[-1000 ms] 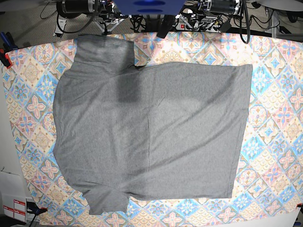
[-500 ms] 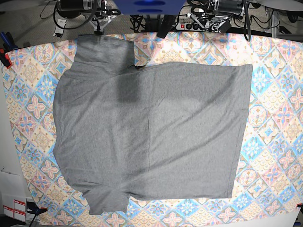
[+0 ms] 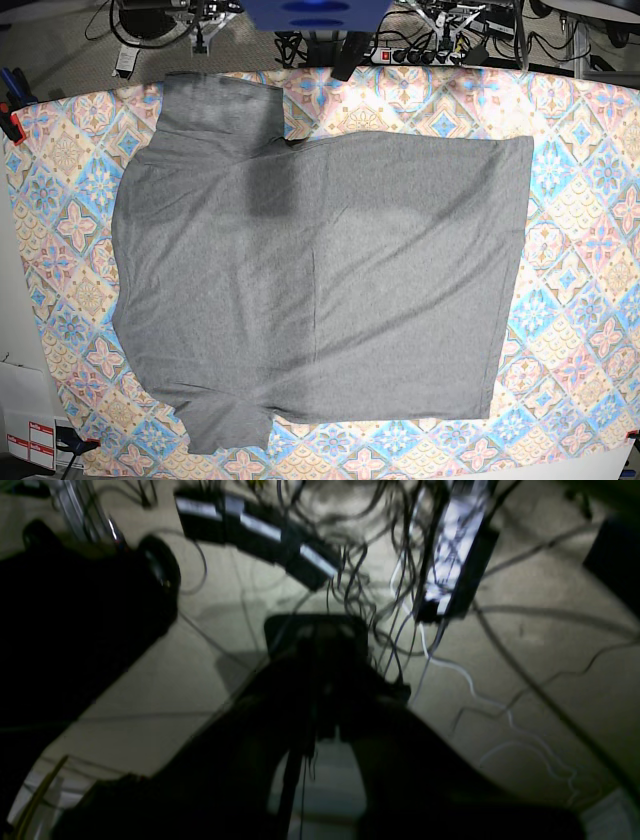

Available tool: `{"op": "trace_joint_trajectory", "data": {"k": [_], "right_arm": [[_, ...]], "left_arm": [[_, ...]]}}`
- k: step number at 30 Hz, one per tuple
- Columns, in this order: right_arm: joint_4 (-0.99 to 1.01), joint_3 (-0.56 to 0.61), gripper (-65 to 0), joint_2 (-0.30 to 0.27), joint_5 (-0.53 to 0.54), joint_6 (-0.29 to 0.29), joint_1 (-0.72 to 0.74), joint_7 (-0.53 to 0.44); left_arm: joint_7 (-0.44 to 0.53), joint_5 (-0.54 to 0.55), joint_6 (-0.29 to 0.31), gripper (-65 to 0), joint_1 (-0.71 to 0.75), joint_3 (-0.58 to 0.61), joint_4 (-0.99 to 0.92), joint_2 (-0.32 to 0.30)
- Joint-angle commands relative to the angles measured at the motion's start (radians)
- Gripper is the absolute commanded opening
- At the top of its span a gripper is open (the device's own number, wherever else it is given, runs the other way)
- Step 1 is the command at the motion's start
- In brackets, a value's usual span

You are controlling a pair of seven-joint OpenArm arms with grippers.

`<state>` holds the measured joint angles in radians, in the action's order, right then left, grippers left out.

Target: Fold the T-shirt properly

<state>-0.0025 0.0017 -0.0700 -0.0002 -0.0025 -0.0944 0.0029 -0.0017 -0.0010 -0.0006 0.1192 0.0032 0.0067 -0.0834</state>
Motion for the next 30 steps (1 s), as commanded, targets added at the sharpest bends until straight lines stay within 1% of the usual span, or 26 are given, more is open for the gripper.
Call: {"op": "trace_joint_trajectory", "data": {"k": [1, 5, 7, 10, 13, 15, 19, 21, 24, 28, 30], "right_arm": [[0.002, -0.002, -65.0, -0.004, 0.002, 0.0, -0.015, -0.001], [0.002, -0.004, -65.0, -0.004, 0.004, 0.002, -0.048, -0.002], [0.002, -0.004, -65.0, -0.006, 0.004, 0.002, -0.066, -0.004], [0.002, -0.012, -65.0, -0.006, 0.006, 0.002, -0.095, -0.045], [0.002, -0.093, -65.0, -0.006, 0.004, 0.002, -0.14, -0.113], [0.002, -0.122, -65.0, -0.006, -0.001, 0.002, -0.166, -0.154], [0.002, -0.13, -65.0, -0.006, -0.001, 0.002, -0.216, -0.264], [0.002, -0.131, -65.0, -0.006, -0.001, 0.002, -0.242, -0.343], [0.002, -0.133, -65.0, -0.006, 0.002, 0.002, -0.282, -0.488], [0.002, -0.133, -65.0, -0.006, 0.002, 0.002, -0.344, -0.713], [0.002, -0.133, -65.0, -0.006, 0.002, 0.002, -0.377, -0.834]], "left_arm": [[0.004, -0.004, -0.003, -65.0, 0.014, 0.002, 0.002, -0.005], [0.006, -0.004, -0.003, -65.0, 0.052, 0.002, 0.003, -0.006], [0.03, -0.004, -0.003, -65.0, 0.069, 0.002, 0.003, -0.02], [0.161, 0.0, -0.003, -65.0, 0.115, -0.001, 0.0, -0.036], [0.326, -0.004, -0.003, -65.0, 0.178, -0.001, -0.003, -0.042], [0.409, 0.0, -0.003, -65.0, 0.21, -0.001, -0.003, -0.052], [0.552, 0.008, -0.003, -65.0, 0.248, -0.006, -0.004, -0.057], [0.636, 0.025, -0.005, -65.0, 0.267, -0.006, -0.004, -0.059], [0.79, 0.068, -0.005, -65.0, 0.297, -0.006, -0.004, -0.065], [1.012, 0.108, -0.005, -65.0, 0.336, -0.006, -0.004, -0.074], [1.101, 0.128, -0.005, -65.0, 0.351, -0.006, -0.006, -0.074]]}}
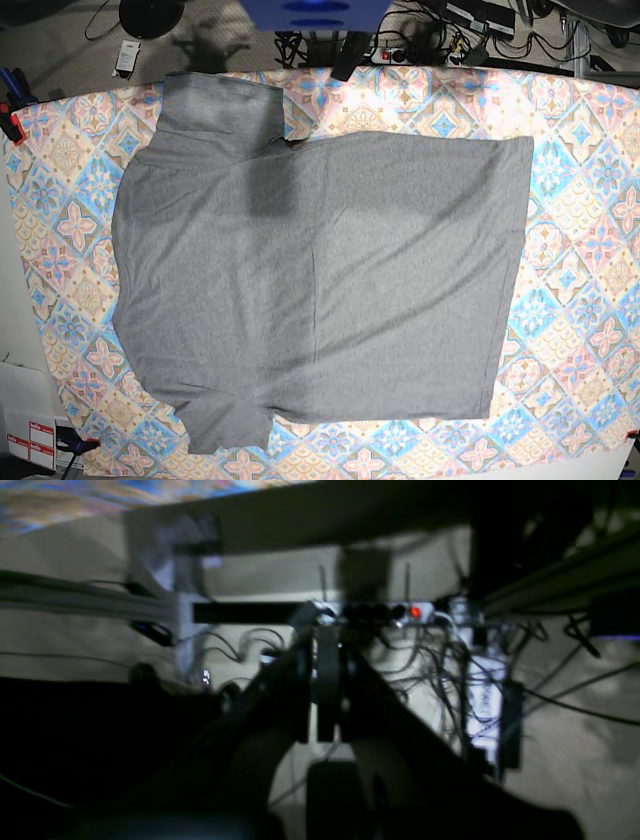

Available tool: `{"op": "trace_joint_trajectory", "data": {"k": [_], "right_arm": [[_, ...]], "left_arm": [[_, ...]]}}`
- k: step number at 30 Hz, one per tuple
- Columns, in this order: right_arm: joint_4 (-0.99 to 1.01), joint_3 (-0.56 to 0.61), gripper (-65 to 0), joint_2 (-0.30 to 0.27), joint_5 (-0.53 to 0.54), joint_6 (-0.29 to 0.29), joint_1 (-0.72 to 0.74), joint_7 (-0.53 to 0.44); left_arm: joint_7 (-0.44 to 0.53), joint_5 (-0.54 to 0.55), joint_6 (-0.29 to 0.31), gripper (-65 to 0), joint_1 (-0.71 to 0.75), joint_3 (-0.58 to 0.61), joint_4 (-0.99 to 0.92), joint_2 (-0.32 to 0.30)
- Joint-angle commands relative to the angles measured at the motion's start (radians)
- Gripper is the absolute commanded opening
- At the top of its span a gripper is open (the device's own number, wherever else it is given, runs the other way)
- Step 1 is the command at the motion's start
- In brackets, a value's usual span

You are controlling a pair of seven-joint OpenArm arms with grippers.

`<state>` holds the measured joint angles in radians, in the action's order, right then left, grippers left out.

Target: Fold the T-shirt properly

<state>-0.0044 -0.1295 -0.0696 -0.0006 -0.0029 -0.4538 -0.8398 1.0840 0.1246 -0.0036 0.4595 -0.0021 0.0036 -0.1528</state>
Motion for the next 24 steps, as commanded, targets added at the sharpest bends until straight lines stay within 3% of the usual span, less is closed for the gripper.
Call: {"op": "trace_joint_trajectory", "data": {"k": [1, 4, 9, 16, 21, 24], "right_arm": [[0.004, -0.002, -65.0, -0.006, 0.003, 0.002, -0.035, -0.051], [0.004, -0.002, -65.0, -0.006, 0.003, 0.002, -0.084, -0.24], [0.004, -0.002, -65.0, -0.006, 0.003, 0.002, -0.139, -0.467], [-0.012, -0.002, -65.0, -0.006, 0.003, 0.002, -0.158, -0.462], [-0.105, -0.012, -65.0, -0.006, 0.003, 0.002, -0.191, -0.462], [-0.26, -0.086, -65.0, -0.002, 0.003, 0.002, -0.262, -0.462]], "left_arm": [[0.052, 0.011, -0.002, -65.0, 0.02, 0.0, -0.003, -0.004], [0.161, 0.04, -0.002, -65.0, 0.028, 0.0, -0.003, -0.003], [0.166, 0.089, -0.002, -65.0, 0.022, 0.0, 0.006, -0.001], [0.167, 0.093, -0.002, -65.0, -0.005, 0.0, 0.118, -0.001], [0.167, 0.089, 0.0, -65.0, 0.111, 0.001, 0.436, -0.001], [0.164, 0.088, 0.0, -65.0, 0.204, 0.001, 0.666, -0.001]]}}
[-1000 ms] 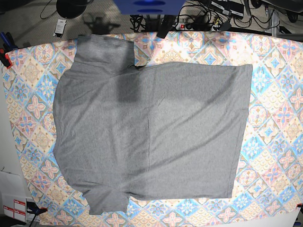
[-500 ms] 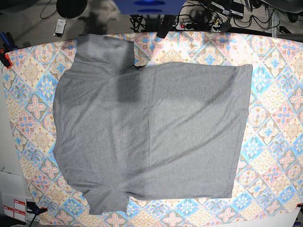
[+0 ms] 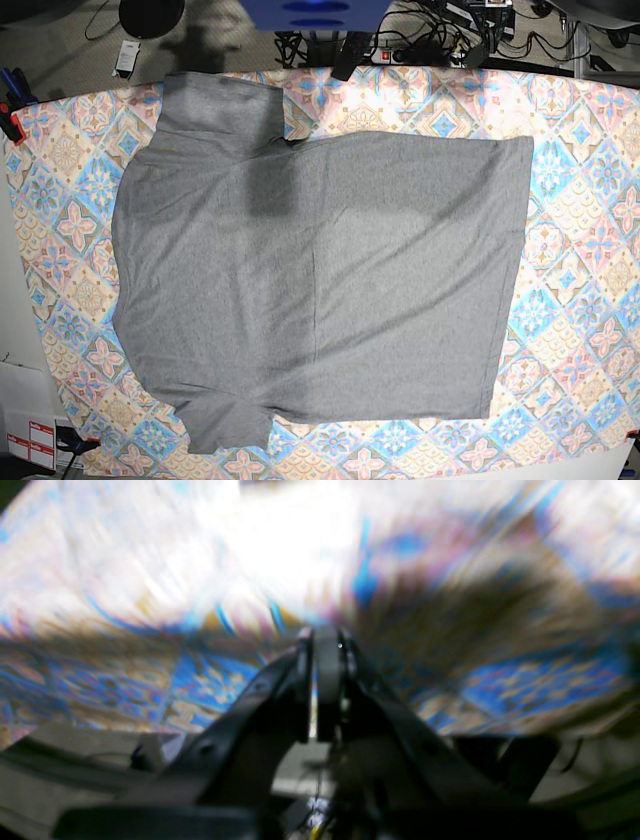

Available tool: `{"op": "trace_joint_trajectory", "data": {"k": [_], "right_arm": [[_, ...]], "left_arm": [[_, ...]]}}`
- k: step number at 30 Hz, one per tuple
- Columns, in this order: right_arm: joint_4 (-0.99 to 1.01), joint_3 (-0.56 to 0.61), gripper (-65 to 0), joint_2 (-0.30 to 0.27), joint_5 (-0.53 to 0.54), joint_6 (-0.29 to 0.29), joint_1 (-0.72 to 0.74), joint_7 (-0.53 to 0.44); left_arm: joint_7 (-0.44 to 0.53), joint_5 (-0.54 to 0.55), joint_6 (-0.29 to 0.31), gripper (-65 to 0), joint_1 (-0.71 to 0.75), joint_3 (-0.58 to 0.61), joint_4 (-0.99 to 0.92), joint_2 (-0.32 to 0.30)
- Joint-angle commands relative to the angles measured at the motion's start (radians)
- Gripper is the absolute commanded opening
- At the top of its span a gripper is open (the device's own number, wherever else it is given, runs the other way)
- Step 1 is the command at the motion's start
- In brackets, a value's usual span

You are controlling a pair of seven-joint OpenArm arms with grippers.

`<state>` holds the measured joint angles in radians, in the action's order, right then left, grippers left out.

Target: Fold the T-shirt properly

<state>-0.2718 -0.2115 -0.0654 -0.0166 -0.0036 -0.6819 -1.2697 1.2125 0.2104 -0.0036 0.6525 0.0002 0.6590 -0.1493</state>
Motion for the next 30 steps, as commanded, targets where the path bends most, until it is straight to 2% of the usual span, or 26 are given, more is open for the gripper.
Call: {"op": "trace_joint_trajectory", "data": {"k": [1, 6, 12, 14, 16, 18, 22, 26, 30], "right_arm": [[-0.051, -0.027, -65.0, -0.004, 0.019, 0.003, -0.058, -0.032], [-0.358, -0.102, -65.0, 0.042, 0.016, 0.003, -0.189, -0.031], [-0.647, -0.104, -65.0, 0.078, 0.014, 0.003, -0.307, -0.024], [-0.723, -0.105, -65.0, 0.091, 0.014, 0.003, -0.335, -0.024], [-0.797, -0.102, -65.0, 0.092, 0.011, 0.001, -0.361, -0.015], [-0.884, -0.102, -65.0, 0.092, -0.016, 0.001, -0.387, 0.048], [-1.087, -0.102, -65.0, 0.105, -0.085, 0.001, -0.413, 0.258], [-1.265, -0.101, -65.0, 0.108, -0.099, 0.001, -0.417, 0.445], [-1.414, -0.099, -65.0, 0.108, -0.101, 0.0, -0.413, 0.661]], "left_arm": [[0.036, 0.002, -0.002, -65.0, 0.039, -0.001, 0.072, -0.005], [0.036, 0.008, -0.005, -65.0, 0.143, -0.002, 0.302, -0.005], [0.033, 0.007, -0.006, -65.0, 0.206, -0.064, 0.482, 0.009], [-0.006, 0.004, -0.006, -65.0, 0.212, -0.119, 0.549, 0.038], [-0.086, 0.002, -0.005, -65.0, 0.231, -0.19, 0.634, 0.064], [-0.181, 0.001, -0.003, -65.0, 0.238, -0.23, 0.733, 0.08], [-0.377, 0.001, -0.003, -65.0, 0.237, -0.266, 0.888, 0.08], [-0.567, 0.002, -0.002, -65.0, 0.232, -0.283, 1.022, 0.076], [-0.813, 0.007, 0.0, -60.7, 0.229, -0.331, 1.145, 0.075]]}}
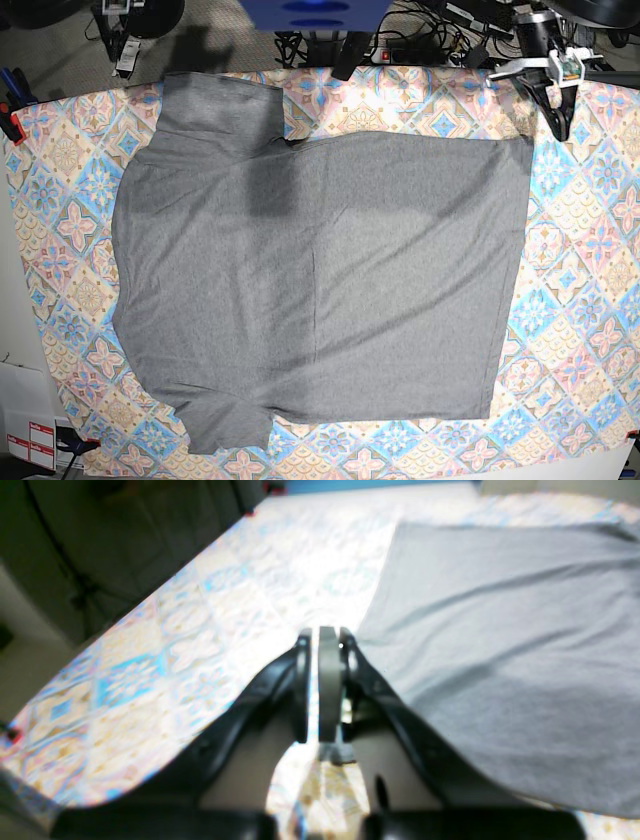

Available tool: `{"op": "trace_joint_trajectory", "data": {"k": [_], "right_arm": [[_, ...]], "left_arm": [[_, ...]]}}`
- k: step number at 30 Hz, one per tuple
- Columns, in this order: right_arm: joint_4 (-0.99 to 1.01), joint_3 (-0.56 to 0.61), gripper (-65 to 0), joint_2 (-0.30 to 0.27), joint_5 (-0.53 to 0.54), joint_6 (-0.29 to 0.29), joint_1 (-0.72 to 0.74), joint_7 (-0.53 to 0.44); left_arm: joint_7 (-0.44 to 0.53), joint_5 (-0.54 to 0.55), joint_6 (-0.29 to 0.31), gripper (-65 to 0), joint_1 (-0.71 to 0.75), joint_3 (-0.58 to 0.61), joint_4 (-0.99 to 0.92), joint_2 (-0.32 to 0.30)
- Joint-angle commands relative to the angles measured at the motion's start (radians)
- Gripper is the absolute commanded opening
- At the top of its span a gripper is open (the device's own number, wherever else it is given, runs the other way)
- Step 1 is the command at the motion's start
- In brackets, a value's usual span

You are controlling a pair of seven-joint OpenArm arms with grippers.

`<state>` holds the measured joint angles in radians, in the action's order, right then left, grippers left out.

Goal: Fold the T-shirt properly
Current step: 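Lower both grippers to the shoulder corners of the grey T-shirt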

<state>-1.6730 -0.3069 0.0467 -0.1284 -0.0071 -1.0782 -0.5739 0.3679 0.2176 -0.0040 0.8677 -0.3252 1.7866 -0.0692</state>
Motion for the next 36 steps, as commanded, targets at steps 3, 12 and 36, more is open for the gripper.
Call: {"op": "trace_joint_trajectory", "data": {"k": [3, 12, 36], "right_arm": [[-0.097, 0.021, -65.0, -0.009, 0.011, 0.003, -0.015, 0.145], [-0.174, 0.145, -65.0, -0.081, 0.011, 0.003, 0.12, 0.536], [-0.175, 0.15, -32.5, -0.083, 0.009, 0.003, 0.191, 0.665]], "left_arm": [[-0.119, 0.001, 0.002, -58.4, 0.005, -0.022, 0.077, -0.005], [-0.413, 0.003, 0.161, -57.9, -0.069, -0.035, 0.089, -0.007], [-1.084, 0.194, 0.702, -30.7, -0.318, -0.467, 0.032, -0.017]]}}
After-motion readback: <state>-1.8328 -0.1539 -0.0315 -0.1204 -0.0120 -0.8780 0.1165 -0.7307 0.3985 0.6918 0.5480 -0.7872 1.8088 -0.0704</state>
